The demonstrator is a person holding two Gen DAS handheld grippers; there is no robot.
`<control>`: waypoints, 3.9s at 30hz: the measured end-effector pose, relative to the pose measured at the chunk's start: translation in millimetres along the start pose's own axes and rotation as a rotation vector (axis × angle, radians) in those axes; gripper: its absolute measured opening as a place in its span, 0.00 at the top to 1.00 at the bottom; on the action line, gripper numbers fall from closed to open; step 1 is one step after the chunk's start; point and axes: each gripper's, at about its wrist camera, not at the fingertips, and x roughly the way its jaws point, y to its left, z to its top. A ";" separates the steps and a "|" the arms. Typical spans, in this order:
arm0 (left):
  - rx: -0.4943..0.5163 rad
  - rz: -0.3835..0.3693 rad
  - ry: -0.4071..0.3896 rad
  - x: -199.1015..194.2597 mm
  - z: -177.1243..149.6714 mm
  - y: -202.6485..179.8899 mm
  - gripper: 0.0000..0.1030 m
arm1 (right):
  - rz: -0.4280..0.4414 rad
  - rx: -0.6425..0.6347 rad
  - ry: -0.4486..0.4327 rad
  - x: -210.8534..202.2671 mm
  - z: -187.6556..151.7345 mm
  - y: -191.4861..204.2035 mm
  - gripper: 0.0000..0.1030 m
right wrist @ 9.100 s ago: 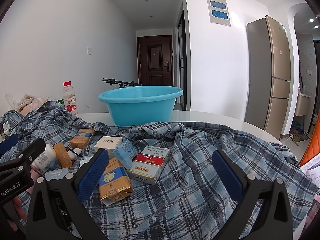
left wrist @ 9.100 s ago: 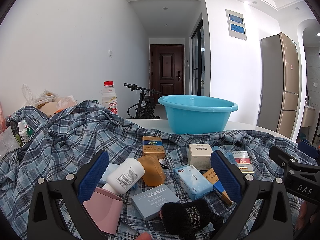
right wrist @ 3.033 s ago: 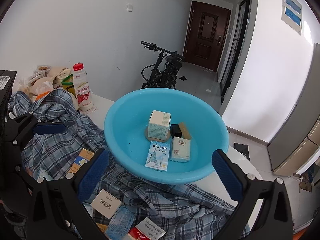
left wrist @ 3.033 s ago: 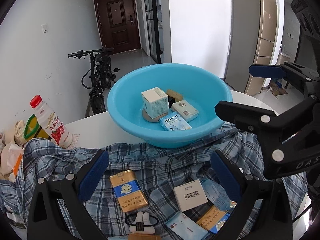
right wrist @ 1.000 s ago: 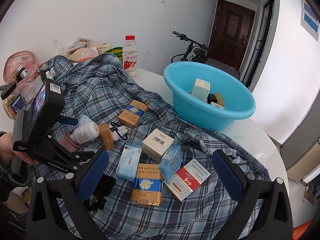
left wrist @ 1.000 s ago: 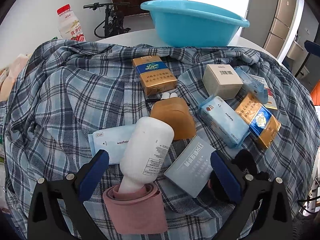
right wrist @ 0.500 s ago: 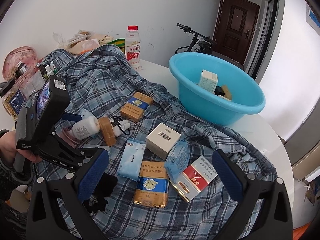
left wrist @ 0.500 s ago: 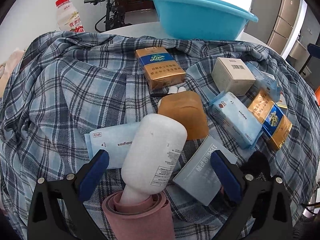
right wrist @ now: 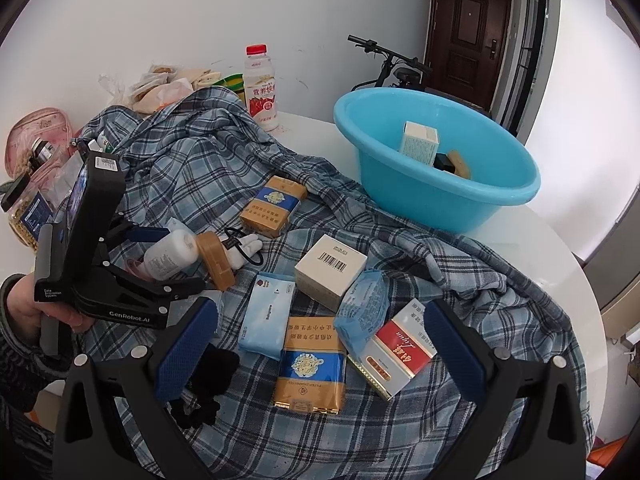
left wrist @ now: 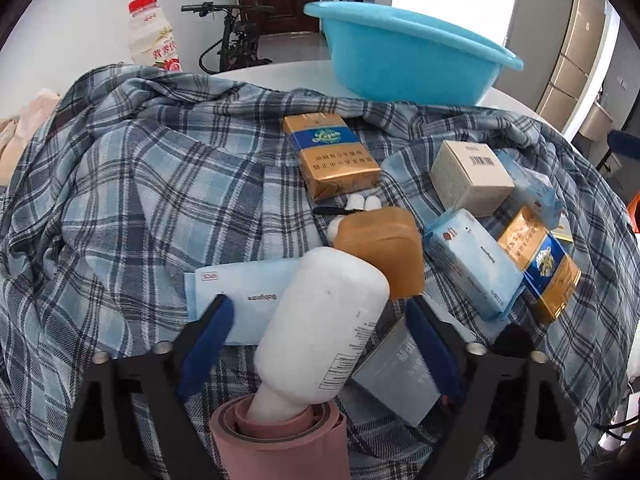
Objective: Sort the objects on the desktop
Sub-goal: 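Lower the left tool onto the white plastic bottle and close it, then lift the white bottle off the shirt with the left tool, then hold the bottle in the left tool while the right tool approaches the gold-blue cigarette pack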
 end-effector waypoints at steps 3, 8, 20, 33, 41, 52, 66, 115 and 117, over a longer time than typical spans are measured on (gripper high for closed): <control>0.005 0.002 -0.029 -7.1 -1.4 0.5 0.51 | 0.011 0.029 0.001 -1.5 -2.7 -5.1 0.00; 0.065 0.049 -0.068 -20.2 -3.9 -8.8 0.54 | 0.027 0.078 -0.008 -4.1 -7.6 -14.9 0.00; 0.146 0.061 -0.131 -53.0 -4.2 -35.6 0.57 | 0.017 0.089 -0.030 -11.4 -20.9 -21.9 0.00; 0.127 0.054 -0.120 -42.7 -4.3 -40.4 0.59 | 0.020 0.165 -0.023 -16.0 -35.7 -40.1 0.00; 0.110 0.044 -0.103 -30.3 -11.4 -34.2 0.59 | 0.009 0.181 -0.014 -15.5 -36.3 -43.9 0.00; 0.132 0.050 -0.144 -30.4 -11.2 -33.0 0.61 | 0.024 0.171 -0.004 -10.4 -36.1 -34.7 0.00; 0.115 0.031 -0.094 -13.0 12.3 -35.2 0.55 | 0.037 0.203 0.014 -8.0 -42.2 -40.6 0.00; 0.132 -0.009 -0.159 -60.4 -7.8 -38.5 0.60 | 0.075 0.160 0.018 -16.9 -58.8 -23.7 0.00; 0.125 -0.008 -0.155 -61.2 -10.5 -35.5 0.60 | 0.076 0.145 0.035 -13.4 -61.7 -20.2 0.00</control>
